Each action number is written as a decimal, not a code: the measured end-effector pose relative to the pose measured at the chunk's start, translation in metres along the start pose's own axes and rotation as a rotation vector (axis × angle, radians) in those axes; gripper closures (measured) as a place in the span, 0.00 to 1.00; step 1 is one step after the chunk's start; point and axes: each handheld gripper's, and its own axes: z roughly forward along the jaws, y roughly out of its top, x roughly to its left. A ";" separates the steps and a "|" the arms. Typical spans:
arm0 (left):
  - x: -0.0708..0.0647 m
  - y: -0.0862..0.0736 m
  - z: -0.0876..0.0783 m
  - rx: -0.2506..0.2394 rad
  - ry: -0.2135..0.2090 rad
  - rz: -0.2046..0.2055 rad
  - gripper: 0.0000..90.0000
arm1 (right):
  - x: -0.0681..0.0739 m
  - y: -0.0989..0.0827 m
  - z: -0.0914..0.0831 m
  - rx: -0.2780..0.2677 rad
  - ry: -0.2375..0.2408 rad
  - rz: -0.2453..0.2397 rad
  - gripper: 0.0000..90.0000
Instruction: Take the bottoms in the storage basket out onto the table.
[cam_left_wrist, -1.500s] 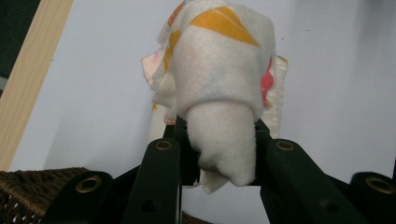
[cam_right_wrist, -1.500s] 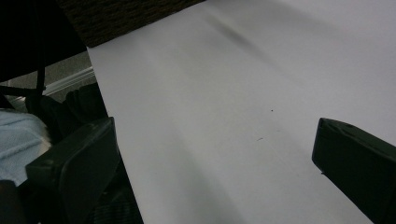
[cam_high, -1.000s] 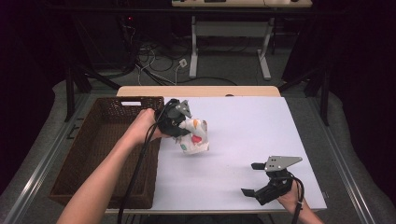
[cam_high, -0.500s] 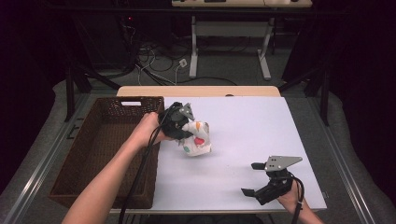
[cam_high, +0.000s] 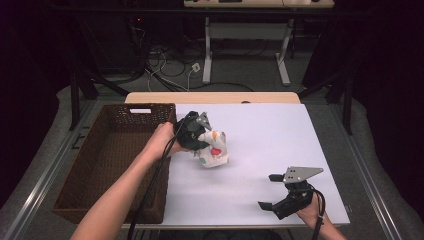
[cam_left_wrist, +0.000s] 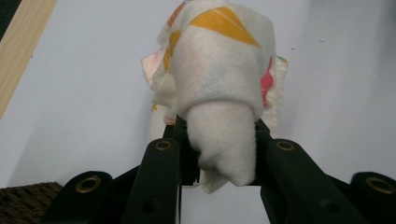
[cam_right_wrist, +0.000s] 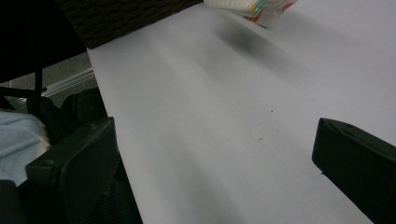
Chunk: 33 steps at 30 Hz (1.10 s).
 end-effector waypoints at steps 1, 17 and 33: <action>0.001 0.000 0.001 0.002 0.000 0.006 0.83 | 0.000 0.000 0.000 0.000 0.002 0.001 0.00; -0.002 0.002 0.015 0.021 0.000 0.001 0.83 | 0.001 -0.001 -0.002 0.000 -0.010 -0.008 0.00; -0.003 0.001 0.029 0.044 -0.005 -0.025 0.82 | 0.000 0.000 -0.002 0.019 -0.004 -0.017 0.00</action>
